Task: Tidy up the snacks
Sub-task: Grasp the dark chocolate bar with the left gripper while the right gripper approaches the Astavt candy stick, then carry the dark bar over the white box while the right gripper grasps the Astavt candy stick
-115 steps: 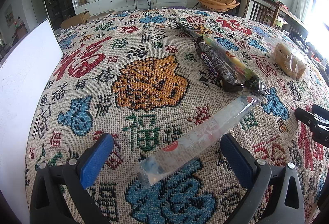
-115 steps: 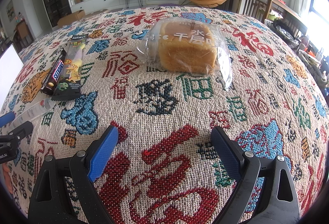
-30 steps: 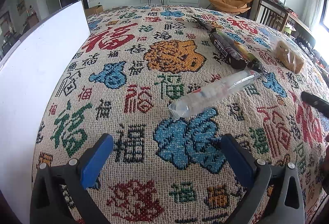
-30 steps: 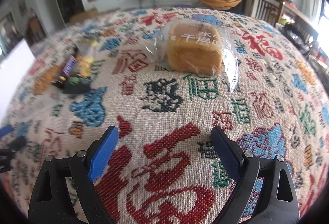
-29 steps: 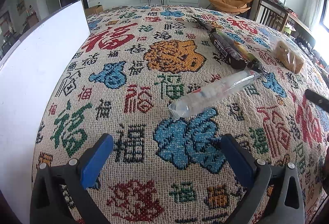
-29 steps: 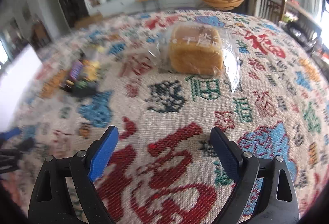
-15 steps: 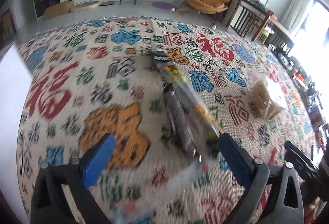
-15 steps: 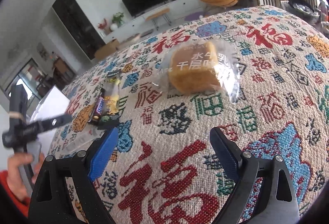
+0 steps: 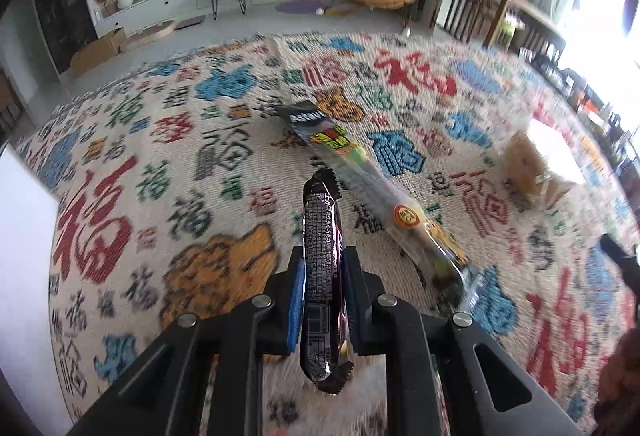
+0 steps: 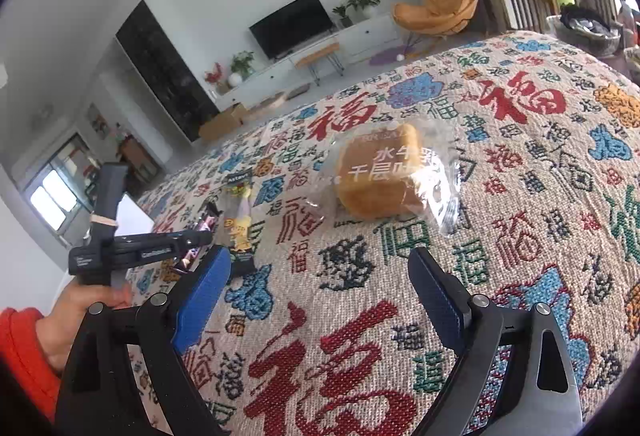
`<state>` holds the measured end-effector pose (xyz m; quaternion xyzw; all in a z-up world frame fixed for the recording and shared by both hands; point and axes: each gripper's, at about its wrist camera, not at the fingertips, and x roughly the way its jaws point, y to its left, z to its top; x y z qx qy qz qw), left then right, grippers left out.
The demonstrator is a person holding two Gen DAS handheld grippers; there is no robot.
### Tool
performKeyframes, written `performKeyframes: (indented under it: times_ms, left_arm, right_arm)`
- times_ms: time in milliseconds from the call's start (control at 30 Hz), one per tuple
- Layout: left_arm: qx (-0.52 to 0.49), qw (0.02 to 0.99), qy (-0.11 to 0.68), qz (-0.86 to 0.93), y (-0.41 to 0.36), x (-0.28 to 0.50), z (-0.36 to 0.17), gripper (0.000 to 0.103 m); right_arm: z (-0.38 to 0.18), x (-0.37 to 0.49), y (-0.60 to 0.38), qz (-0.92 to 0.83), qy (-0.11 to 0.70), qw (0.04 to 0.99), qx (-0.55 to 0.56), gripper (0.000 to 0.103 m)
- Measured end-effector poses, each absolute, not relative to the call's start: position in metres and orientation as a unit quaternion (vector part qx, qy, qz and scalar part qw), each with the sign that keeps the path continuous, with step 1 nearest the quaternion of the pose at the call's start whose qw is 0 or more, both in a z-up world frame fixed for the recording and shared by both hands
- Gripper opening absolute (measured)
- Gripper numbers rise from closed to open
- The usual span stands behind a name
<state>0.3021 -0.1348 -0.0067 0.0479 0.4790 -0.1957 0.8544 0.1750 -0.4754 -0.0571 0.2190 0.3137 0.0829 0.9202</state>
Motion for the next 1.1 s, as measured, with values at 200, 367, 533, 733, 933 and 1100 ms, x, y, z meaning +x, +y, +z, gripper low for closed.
performKeyframes:
  times_ms: [200,367,533,733,933,1100]
  left_arm:
    - [0.013,0.878,0.435,-0.198,-0.053,0.223,0.048,0.017]
    - [-0.022,0.885,0.427,-0.183,0.011,0.148,0.062,0.017]
    - [-0.064,0.892,0.412,-0.174,0.049,0.103,0.066,0.017]
    - [-0.11,0.893,0.398,-0.182,0.077,0.084,0.071,0.017]
    - [-0.14,0.893,0.386,-0.183,0.11,0.063,0.084,0.017]
    - [-0.15,0.899,0.372,-0.175,0.129,0.049,0.091,0.017]
  right_arm:
    - [-0.061,0.174,-0.458,0.089,0.324,0.925,0.177,0.092]
    - [-0.042,0.184,-0.457,0.042,0.346,0.924,0.155,0.093]
    - [-0.007,0.247,-0.415,0.083,0.413,0.9,0.11,0.091]
    - [-0.035,0.341,-0.354,0.106,0.55,0.826,0.064,0.09]
    - [-0.08,0.375,-0.307,0.039,0.587,0.808,-0.026,0.088]
    - [-0.082,0.375,-0.32,0.036,0.591,0.806,0.009,0.022]
